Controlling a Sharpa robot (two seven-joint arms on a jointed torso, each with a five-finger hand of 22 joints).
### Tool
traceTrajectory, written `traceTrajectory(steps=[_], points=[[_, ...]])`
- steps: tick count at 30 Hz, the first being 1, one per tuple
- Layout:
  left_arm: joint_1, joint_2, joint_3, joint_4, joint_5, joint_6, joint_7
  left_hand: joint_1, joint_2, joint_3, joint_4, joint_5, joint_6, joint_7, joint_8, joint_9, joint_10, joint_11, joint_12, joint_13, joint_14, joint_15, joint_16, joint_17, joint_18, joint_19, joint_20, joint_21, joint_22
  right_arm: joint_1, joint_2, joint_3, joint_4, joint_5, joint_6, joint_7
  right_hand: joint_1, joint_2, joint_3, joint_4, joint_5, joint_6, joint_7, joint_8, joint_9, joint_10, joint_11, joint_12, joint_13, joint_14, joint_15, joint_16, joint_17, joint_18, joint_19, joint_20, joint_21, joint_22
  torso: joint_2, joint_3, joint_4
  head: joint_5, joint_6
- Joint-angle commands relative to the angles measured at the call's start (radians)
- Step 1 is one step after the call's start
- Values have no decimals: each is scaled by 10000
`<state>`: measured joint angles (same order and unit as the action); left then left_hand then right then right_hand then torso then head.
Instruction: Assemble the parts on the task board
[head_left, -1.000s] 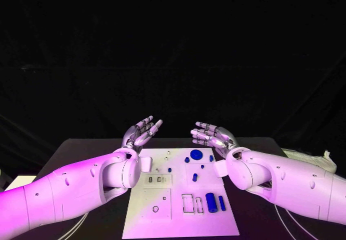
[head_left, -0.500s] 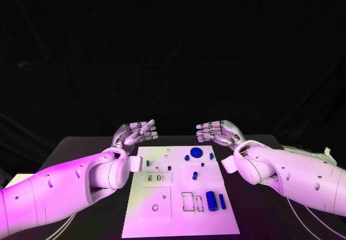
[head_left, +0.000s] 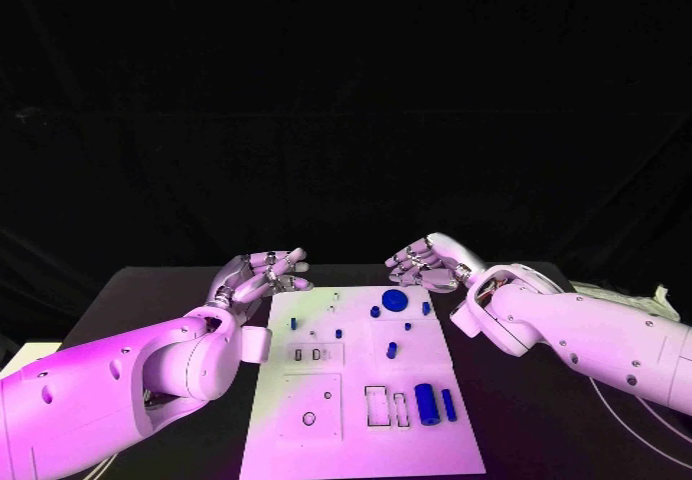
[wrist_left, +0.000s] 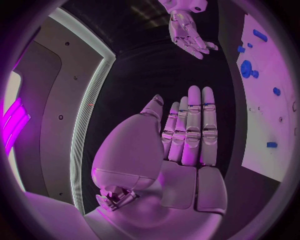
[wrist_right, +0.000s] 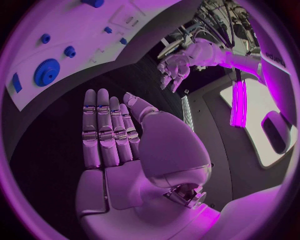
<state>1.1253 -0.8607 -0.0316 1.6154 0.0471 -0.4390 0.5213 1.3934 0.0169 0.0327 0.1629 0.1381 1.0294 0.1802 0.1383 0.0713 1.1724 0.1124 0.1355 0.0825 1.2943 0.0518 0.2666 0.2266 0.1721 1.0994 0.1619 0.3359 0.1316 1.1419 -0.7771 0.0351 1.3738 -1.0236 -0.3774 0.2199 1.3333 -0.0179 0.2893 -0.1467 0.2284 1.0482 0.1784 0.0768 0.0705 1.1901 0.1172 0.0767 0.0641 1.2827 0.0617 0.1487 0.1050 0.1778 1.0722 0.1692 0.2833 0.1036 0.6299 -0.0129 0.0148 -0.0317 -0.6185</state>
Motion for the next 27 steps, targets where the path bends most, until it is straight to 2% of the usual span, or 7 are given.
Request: traceTrajectory(steps=[1, 4, 7, 15, 18, 22, 27], points=[[25, -146, 20, 443, -175, 374, -95, 93, 10, 38, -37, 47, 77, -18, -38, -11, 57, 6, -50, 11, 59, -7, 45, 39, 124, 88, 9, 48, 9, 82, 43, 15, 44, -3609, 1149, -1481, -3, -359, 155, -99, -257, 522, -188, -42, 37, 644, -285, -116, 13, 1468, -488, 464, 455, 63, 1457, -612, 1115, 499, 341, -21, 95, -76, -16], [30, -328, 28, 911, -160, 368, -125, 81, -1, 36, -27, 45, 69, -8, -60, -15, 42, 16, -88, 5, 55, -4, 38, 71, 118, 98, 4, 48, 7, 193, 76, 25, 120, -4732, 1362, -2004, -49, -447, 161, -56, -361, 678, -298, -36, 46, 811, -410, -113, 15, 2134, -679, 841, 744, 60, 1957, -811, 1623, 757, 521, -15, 124, -114, 36], [34, -473, 33, 1270, -152, 420, -211, 65, -21, 33, -16, 44, 48, 13, -102, -23, 6, 37, -157, -9, 31, 10, 16, 122, 109, 99, 4, 38, -2, 282, 126, 30, 161, -5473, 1476, -2389, -136, -585, 286, 31, -486, 738, -368, -97, 28, 863, -461, -148, 0, 2307, -802, 1479, 1206, 29, 2231, -953, 2113, 1029, 662, -12, 150, -142, 104], [155, -628, 57, 1657, -147, 475, -325, -14, -109, -25, 13, 34, 11, 57, -181, -31, -31, 76, -268, -20, 3, 38, -20, 231, 100, 94, 19, 16, -22, 507, 313, 34, 142, -6653, 1938, -3068, -349, -917, 855, 415, -678, 607, -434, -125, 0, 554, -534, -142, -2, 2240, -859, 3308, 2457, 14, 2806, -1056, 3474, 1826, 917, 3, 225, -204, 206], [202, -663, 62, 1759, -146, 463, -379, -54, -140, -56, 24, 39, -44, 92, -245, -36, -75, 109, -346, -24, -40, 68, -63, 298, 97, 76, 36, -11, -41, 573, 361, 34, 150, -6871, 1984, -3151, -363, -1091, 1139, 592, -692, 557, -470, -127, 9, 405, -543, -159, -15, 2265, -852, 4197, 3015, -218, 3040, -1086, 5225, 3799, 969, 1, 258, -248, 191], [239, -688, 66, 1844, -146, 452, -441, -69, -152, -70, 23, 39, -83, 118, -284, -37, -114, 134, -390, -29, -90, 88, -108, 339, 91, 51, 55, -38, -59, 638, 403, 35, 164, -7032, 2001, -3197, -331, -1229, 1468, 844, -686, 548, -484, -112, 31, 339, -537, -140, -10, 2072, -825, 5409, 3817, -467, 3183, -1090, 7221, 6085, 1013, -2, 307, -296, 268], [270, -712, 67, 1903, -145, 432, -477, -70, -153, -71, 22, 39, -86, 120, -287, -37, -117, 136, -393, -30, -94, 90, -112, 343, 91, 49, 57, -40, -61, 691, 471, 35, 149, -7135, 2117, -3188, -282, -1369, 1629, 1036, -730, 528, -504, -119, 41, 319, -489, -147, -12, 2165, -825, 6979, 5340, -634, 3182, -1038, 8539, 7653, 1051, -17, 352, -322, 243]])
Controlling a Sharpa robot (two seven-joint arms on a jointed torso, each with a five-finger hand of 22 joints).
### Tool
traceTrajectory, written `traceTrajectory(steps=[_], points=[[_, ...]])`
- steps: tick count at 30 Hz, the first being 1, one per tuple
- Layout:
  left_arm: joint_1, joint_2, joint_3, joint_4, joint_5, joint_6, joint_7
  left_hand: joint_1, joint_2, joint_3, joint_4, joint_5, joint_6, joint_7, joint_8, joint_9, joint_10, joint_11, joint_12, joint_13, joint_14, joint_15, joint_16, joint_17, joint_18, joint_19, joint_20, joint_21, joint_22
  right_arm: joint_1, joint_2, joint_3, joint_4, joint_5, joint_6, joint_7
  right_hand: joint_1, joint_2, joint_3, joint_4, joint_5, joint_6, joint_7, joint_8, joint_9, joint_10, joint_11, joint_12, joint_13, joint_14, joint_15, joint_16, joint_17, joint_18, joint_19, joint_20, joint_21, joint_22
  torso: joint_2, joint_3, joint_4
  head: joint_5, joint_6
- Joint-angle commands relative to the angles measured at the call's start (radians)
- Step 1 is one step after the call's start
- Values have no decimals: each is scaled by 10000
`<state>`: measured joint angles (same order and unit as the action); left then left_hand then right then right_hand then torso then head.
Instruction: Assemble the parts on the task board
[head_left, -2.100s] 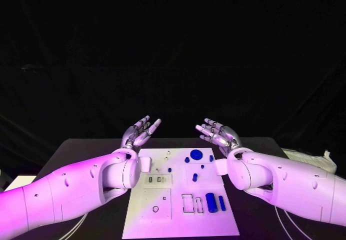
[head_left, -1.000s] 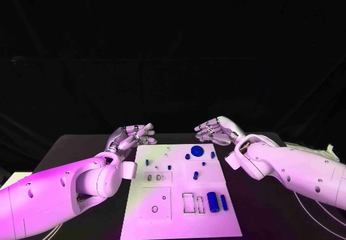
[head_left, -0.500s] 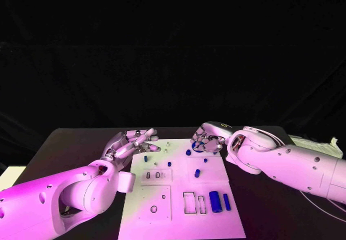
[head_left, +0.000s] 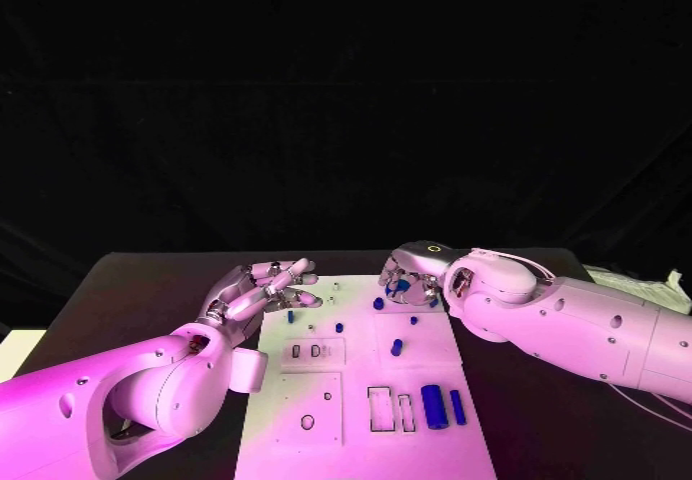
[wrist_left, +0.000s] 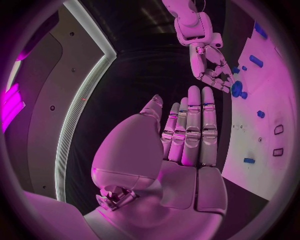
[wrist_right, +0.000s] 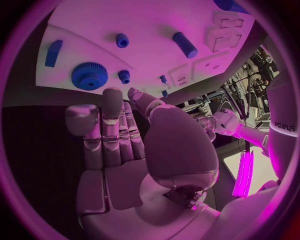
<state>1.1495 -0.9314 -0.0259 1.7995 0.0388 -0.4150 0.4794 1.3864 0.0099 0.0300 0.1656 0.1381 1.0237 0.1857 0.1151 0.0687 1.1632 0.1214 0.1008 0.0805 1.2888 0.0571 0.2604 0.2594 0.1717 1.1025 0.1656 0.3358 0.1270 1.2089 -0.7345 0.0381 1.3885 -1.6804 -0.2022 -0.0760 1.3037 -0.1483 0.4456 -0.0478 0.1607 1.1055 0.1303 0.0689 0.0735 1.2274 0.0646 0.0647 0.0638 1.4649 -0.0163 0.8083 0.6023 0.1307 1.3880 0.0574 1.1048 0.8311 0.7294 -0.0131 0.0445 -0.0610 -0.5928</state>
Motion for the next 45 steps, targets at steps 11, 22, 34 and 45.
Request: traceTrajectory(steps=[11, 22, 34, 45], points=[[46, 20, 10, 113, -22, 145, -68, -1, -81, -44, -6, 40, -31, 67, -58, -10, -25, 47, -48, -10, -43, 38, -54, 21, 95, 16, 21, -43, -17, 41, 320, 4, -227, -702, 698, -160, 68, -134, 184, 271, -143, -104, 13, -59, 8, -174, 66, -47, -20, 292, 26, 1634, 1535, -286, -39, 147, 1366, 1611, 130, -15, 89, -32, -55], [48, -28, 11, 166, -2, 107, -80, -3, -81, -46, -5, 39, -34, 69, -61, -10, -28, 49, -51, -10, -47, 40, -58, 27, 95, 14, 24, -46, -19, 33, 598, -4, -530, -829, 1012, -166, 53, -158, 161, 373, -304, -168, 29, -55, -2, -302, 98, -38, -19, 258, 54, 1865, 1717, -295, -104, 188, 1541, 1787, 255, -30, 233, -92, -72], [48, -53, 11, 122, -1, 83, -146, -1, -78, -45, -9, 40, -49, 76, -72, -10, -41, 56, -61, -12, -53, 45, -68, 43, 96, 11, 28, -51, -24, 16, 680, -17, -729, -920, 1251, -210, 101, -109, 180, 418, -388, -144, 23, -40, 6, -280, 84, -25, -13, 288, 34, 2199, 2072, -330, -54, 199, 1747, 2060, 312, -32, 258, -86, -129], [49, -60, 10, 78, 0, 100, -183, 1, -74, -45, -12, 40, -61, 83, -82, -10, -52, 62, -70, -14, -63, 50, -80, 56, 96, 6, 33, -58, -29, 11, 645, -20, -691, -1093, 1182, -276, 110, -171, 149, 429, -411, -140, 22, -44, 7, -327, 94, -42, -21, 268, 43, 2248, 2081, -328, -79, 204, 1794, 2092, 332, -30, 284, -122, -128]])
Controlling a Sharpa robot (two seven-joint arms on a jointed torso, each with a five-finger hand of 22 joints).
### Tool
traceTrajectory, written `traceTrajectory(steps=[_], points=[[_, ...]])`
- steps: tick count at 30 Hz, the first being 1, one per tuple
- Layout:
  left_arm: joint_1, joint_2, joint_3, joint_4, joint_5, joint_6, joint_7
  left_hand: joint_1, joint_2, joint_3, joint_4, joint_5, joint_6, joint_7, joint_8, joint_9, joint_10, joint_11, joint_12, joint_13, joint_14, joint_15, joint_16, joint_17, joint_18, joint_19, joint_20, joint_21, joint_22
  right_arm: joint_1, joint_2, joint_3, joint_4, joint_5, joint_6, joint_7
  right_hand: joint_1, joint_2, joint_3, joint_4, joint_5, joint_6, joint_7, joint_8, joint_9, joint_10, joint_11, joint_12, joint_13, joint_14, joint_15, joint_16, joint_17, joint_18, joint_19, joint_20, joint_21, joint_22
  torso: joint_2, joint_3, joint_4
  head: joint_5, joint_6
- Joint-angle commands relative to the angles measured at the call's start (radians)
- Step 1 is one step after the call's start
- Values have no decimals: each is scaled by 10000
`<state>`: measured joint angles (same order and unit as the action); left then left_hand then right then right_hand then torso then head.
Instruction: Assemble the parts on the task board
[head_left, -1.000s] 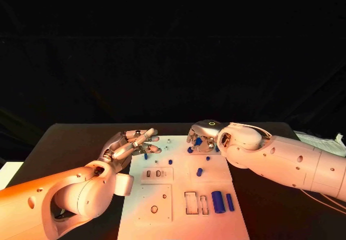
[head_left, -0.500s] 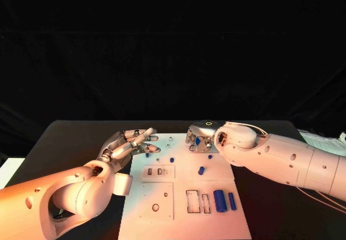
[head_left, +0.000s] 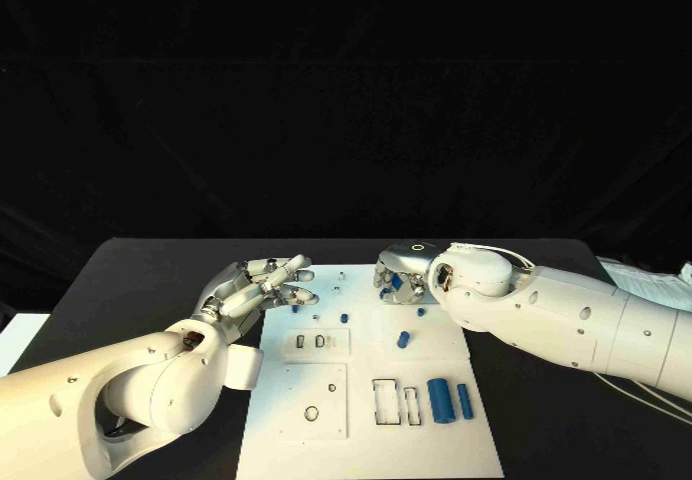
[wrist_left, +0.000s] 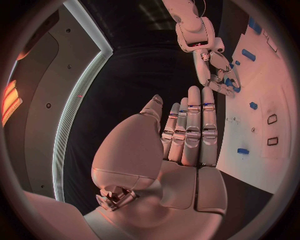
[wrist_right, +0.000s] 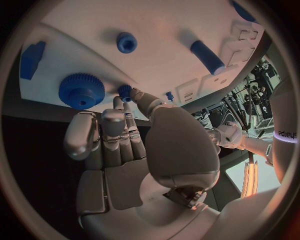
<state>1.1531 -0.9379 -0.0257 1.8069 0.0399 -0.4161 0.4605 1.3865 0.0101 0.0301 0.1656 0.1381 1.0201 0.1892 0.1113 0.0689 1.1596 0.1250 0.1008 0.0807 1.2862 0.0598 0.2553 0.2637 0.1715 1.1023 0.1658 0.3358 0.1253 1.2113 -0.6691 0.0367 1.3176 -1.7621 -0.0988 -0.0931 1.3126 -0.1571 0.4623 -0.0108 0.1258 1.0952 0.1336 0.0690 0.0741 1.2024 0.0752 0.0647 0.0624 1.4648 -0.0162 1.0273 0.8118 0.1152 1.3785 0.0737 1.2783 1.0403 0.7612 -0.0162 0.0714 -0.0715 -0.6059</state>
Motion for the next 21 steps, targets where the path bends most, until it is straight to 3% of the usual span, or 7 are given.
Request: traceTrajectory(steps=[1, 6, 21], points=[[13, 4, 8, 3, -10, 109, 4, -3, -75, -47, -13, 39, -33, 53, -50, -12, -25, 31, -77, -17, -48, 29, -40, 22, 98, 3, 36, -64, -15, -14, -14, -6, 21, -286, 128, -109, 16, -109, -35, 63, -70, -43, -5, -48, 0, -113, -3, -49, -10, 258, 51, 57, -27, -171, 3, 45, 63, -3, 17, -1, 17, -22, 11], [13, -6, 8, -11, -10, 105, -19, -6, -75, -50, -13, 38, -40, 57, -55, -11, -32, 36, -82, -18, -60, 34, -51, 30, 97, -4, 40, -71, -20, -21, -57, -7, 70, -363, -60, -108, -103, -336, -337, 166, -141, -143, 44, -58, -18, -484, 71, -45, -11, 177, 118, 60, -98, -158, -102, 103, 85, -28, 31, 1, 15, -20, 34], [13, -20, 7, -48, -9, 110, -83, -10, -73, -52, -13, 37, -46, 62, -61, -10, -39, 41, -89, -19, -75, 40, -66, 39, 96, -12, 45, -80, -25, -40, -184, -6, 175, -390, -266, -20, -91, -288, -463, 250, -121, -62, 33, -27, 0, -477, 65, -14, 4, 146, 118, 80, -123, -149, -150, 123, 112, -22, 59, 2, 39, -44, 55]])
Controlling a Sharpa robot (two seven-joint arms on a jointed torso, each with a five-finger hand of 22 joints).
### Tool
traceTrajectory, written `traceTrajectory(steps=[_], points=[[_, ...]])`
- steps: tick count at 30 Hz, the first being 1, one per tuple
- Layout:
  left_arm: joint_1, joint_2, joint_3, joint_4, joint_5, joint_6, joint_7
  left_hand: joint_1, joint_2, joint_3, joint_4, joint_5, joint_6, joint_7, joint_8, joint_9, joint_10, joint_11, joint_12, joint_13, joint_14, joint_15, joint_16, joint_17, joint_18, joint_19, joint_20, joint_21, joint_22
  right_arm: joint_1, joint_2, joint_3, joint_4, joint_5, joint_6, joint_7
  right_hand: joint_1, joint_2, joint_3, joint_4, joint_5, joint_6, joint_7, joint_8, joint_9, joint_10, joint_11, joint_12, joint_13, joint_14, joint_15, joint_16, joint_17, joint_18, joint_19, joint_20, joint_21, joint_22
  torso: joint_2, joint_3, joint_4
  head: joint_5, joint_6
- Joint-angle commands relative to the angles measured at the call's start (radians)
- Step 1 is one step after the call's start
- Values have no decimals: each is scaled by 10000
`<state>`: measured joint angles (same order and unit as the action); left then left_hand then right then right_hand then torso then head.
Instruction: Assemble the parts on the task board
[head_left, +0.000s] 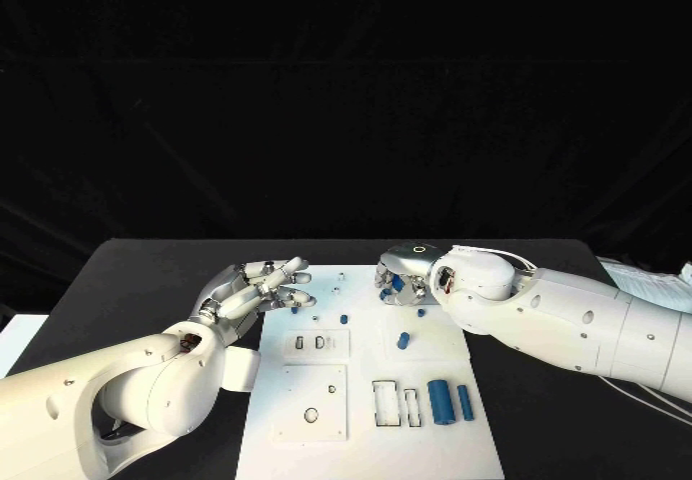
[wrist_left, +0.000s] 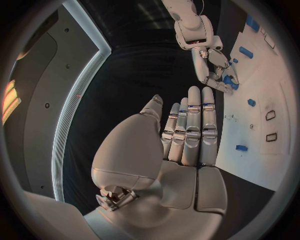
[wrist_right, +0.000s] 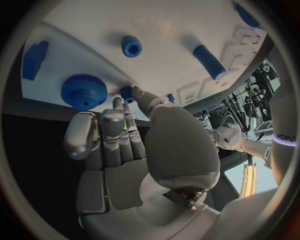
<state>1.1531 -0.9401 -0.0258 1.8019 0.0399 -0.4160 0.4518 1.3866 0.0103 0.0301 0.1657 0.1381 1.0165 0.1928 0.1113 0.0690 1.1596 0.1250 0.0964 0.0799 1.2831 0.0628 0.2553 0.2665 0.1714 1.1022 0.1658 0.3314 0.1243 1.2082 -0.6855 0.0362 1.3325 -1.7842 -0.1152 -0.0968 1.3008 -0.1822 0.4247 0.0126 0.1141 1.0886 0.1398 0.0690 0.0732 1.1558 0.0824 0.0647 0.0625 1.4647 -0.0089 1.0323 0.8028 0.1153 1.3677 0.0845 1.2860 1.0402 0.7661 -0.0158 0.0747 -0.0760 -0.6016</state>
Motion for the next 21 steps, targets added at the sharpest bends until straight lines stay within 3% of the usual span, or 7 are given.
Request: traceTrajectory(steps=[1, 12, 21], points=[[13, 1, 8, 0, -10, 112, -3, -13, -72, -53, -13, 37, -12, 28, -63, -10, -43, 44, -47, -11, -51, 12, -72, 17, 97, -16, 47, -40, -18, -10, -31, 0, 32, -157, -112, 18, 22, -32, -123, 44, 38, 27, -35, -23, 14, -5, -8, -11, 4, 134, 42, 18, -60, -145, -63, 17, 30, -38, 11, -2, 7, 1, 16], [12, -10, 8, -25, 22, 75, -83, -22, -34, -43, -2, 38, -22, 35, -72, -8, -57, 49, -58, -13, -31, 11, -72, 44, 102, -2, 50, -38, -21, -25, -118, 2, 141, -109, -212, 79, 203, 198, -59, 154, 216, 366, -96, 60, 81, 310, -81, 48, 24, 157, -9, 256, 173, -186, -14, -7, 227, 254, 31, -6, 26, -12, 36], [12, -18, 7, -28, 67, 79, -116, -21, -16, -36, 1, 40, -25, 35, -75, -7, -60, 49, -61, -13, -24, 10, -72, 56, 104, 4, 51, -38, -22, -30, -157, 3, 124, -107, 26, 27, 366, 323, 154, 164, 179, 588, -145, 84, 130, 548, -140, 31, 19, 176, -58, 432, 333, -214, 28, -42, 366, 444, 35, -11, 38, -32, 13]])
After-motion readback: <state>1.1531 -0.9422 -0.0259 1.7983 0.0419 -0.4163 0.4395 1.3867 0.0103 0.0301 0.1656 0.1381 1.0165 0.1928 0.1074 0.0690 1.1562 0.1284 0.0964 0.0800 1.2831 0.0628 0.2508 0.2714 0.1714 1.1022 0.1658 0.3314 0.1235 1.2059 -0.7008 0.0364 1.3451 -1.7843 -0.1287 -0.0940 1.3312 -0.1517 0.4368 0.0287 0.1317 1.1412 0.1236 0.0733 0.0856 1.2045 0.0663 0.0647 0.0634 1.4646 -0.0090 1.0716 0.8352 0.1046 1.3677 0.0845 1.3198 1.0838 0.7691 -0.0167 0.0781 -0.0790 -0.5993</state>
